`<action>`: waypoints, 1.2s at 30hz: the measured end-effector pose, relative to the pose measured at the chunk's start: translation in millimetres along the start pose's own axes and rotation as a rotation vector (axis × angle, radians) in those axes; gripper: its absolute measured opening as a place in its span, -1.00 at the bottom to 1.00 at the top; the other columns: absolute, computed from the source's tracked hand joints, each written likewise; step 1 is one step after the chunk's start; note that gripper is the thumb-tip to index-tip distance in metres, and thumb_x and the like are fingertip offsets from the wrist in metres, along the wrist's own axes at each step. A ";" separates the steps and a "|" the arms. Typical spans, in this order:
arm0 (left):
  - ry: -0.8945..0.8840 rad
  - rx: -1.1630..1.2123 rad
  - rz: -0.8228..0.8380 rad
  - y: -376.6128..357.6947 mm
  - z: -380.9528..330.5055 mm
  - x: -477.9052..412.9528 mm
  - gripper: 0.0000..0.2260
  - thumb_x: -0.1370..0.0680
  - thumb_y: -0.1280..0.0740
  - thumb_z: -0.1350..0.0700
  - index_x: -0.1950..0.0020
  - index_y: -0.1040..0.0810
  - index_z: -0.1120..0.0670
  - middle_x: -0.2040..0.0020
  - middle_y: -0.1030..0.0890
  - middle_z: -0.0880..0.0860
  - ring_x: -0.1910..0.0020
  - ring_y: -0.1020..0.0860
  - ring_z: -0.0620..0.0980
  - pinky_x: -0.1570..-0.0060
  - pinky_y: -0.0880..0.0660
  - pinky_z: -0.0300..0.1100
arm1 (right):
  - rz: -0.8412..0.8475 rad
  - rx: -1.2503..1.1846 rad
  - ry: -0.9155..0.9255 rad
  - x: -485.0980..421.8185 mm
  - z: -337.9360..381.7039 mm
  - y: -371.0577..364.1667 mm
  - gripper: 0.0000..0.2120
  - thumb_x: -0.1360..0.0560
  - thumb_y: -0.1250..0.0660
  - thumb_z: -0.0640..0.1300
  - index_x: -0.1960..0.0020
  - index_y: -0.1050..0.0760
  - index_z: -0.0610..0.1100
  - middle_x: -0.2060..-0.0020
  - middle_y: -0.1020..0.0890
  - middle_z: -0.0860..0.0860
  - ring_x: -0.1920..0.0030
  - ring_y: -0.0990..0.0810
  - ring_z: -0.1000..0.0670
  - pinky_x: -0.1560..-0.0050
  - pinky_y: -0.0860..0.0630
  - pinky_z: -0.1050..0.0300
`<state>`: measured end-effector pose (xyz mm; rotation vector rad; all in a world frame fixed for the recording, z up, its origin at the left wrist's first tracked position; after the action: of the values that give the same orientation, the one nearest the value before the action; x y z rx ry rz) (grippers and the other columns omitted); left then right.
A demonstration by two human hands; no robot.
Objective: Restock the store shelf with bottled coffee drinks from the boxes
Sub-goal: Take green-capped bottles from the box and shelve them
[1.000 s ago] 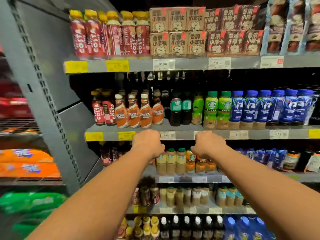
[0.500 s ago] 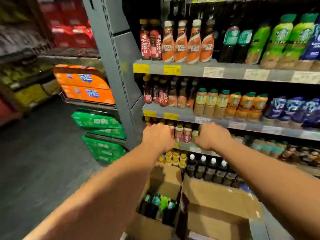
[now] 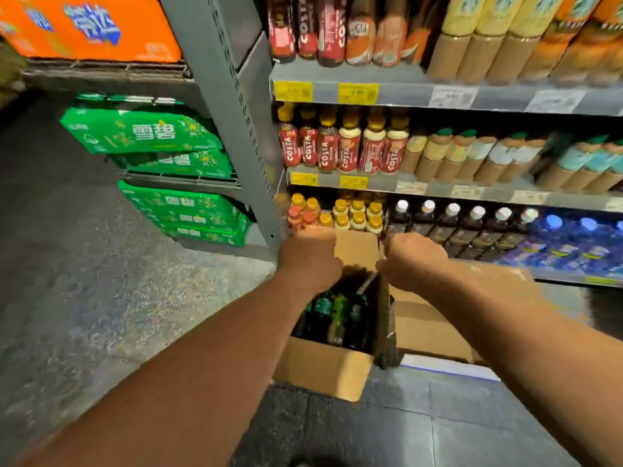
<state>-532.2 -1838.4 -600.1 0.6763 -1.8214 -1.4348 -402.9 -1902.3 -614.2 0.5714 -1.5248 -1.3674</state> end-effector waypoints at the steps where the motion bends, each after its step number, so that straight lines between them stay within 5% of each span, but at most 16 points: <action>1: -0.019 0.013 0.011 -16.0 6.4 -2.7 -0.75 -0.54 -0.21 0.00 -0.15 -0.49 0.06 -0.11 -0.54 0.08 -0.11 -0.50 0.14 0.06 -0.43 -0.08 | -0.015 -0.002 0.010 -4.1 1.9 -14.2 -0.75 -0.48 -0.27 -0.02 -0.08 -0.51 -0.14 -0.01 -0.58 -0.12 0.06 -0.57 -0.16 0.21 -0.39 0.14; 5: -0.023 0.047 0.087 -80.9 26.8 -12.9 -0.74 -0.55 -0.20 0.01 -0.16 -0.50 0.09 -0.14 -0.50 0.10 -0.11 -0.48 0.16 0.07 -0.43 -0.03 | -0.037 0.024 0.069 -24.7 13.7 -71.0 -0.76 -0.46 -0.25 -0.06 -0.02 -0.56 -0.17 0.07 -0.62 -0.14 0.16 -0.58 -0.16 0.28 -0.36 0.16; 10: 0.003 0.095 0.063 -141.4 40.7 -33.4 -0.88 -0.53 -0.24 0.01 0.12 -0.42 0.04 -0.05 -0.51 0.07 -0.02 -0.50 0.14 0.19 -0.29 -0.09 | 0.133 -0.030 0.050 -66.1 23.1 -153.0 -0.69 -0.54 -0.19 -0.02 -0.17 -0.49 -0.17 -0.15 -0.57 -0.15 -0.15 -0.55 -0.16 -0.11 -0.48 0.05; 13: 0.008 0.107 0.091 -184.6 44.9 -51.5 -0.86 -0.53 -0.23 0.03 0.18 -0.33 0.01 0.06 -0.53 0.06 0.01 -0.51 0.11 0.23 -0.35 -0.08 | 0.097 -0.104 0.042 -85.4 21.2 -189.9 -0.77 -0.54 -0.19 -0.04 -0.07 -0.49 -0.16 -0.04 -0.60 -0.13 -0.01 -0.58 -0.15 0.18 -0.43 0.10; 17: 0.041 0.110 0.132 -242.1 52.7 -80.7 -0.82 -0.55 -0.21 0.03 -0.07 -0.50 0.06 -0.01 -0.54 0.05 -0.05 -0.51 0.11 0.16 -0.40 -0.08 | 0.170 -0.192 -0.025 -119.0 12.1 -248.8 -0.77 -0.54 -0.19 -0.04 -0.09 -0.47 -0.15 -0.02 -0.59 -0.11 0.00 -0.57 -0.13 0.20 -0.39 0.10; 24: 0.090 0.149 0.208 -340.0 51.7 -118.6 -0.73 -0.55 -0.21 0.01 -0.21 -0.47 0.08 -0.12 -0.51 0.06 -0.11 -0.49 0.10 0.03 -0.45 -0.01 | 0.219 -0.340 -0.204 -156.4 -21.2 -332.6 -0.66 -0.50 -0.24 -0.10 -0.25 -0.41 -0.15 -0.13 -0.56 -0.12 -0.13 -0.55 -0.16 -0.02 -0.53 0.04; 29: 0.170 0.198 0.334 -408.8 46.2 -130.0 -0.65 -0.54 -0.27 0.00 -0.28 -0.39 0.10 -0.22 -0.42 0.11 -0.22 -0.43 0.15 -0.07 -0.43 0.02 | 0.329 -0.390 -0.417 -161.7 -50.9 -397.6 -0.44 -0.52 -0.25 -0.03 -0.42 -0.21 -0.25 -0.32 -0.40 -0.20 -0.32 -0.40 -0.21 -0.27 -0.36 0.00; 36: 0.206 0.269 0.415 -461.5 38.0 -124.1 -0.48 -0.51 -0.36 0.04 -0.39 -0.27 0.19 -0.29 -0.39 0.18 -0.23 -0.45 0.19 -0.11 -0.44 0.00 | 0.431 -0.491 -0.588 -157.5 -67.4 -456.9 -0.40 -0.49 -0.36 -0.01 -0.38 -0.23 -0.28 -0.31 -0.42 -0.20 -0.31 -0.43 -0.20 -0.22 -0.41 0.01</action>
<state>-498.3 -1834.6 -1078.3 0.5130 -1.8696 -0.8302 -393.5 -1919.9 -1101.7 -0.4826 -1.5462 -1.5509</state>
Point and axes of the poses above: each hand's wrist, its own x-axis away from the middle knuckle, its own y-axis out of the back of the hand, z = x × y, the point moved 9 cm from there along -x, towards the middle knuckle
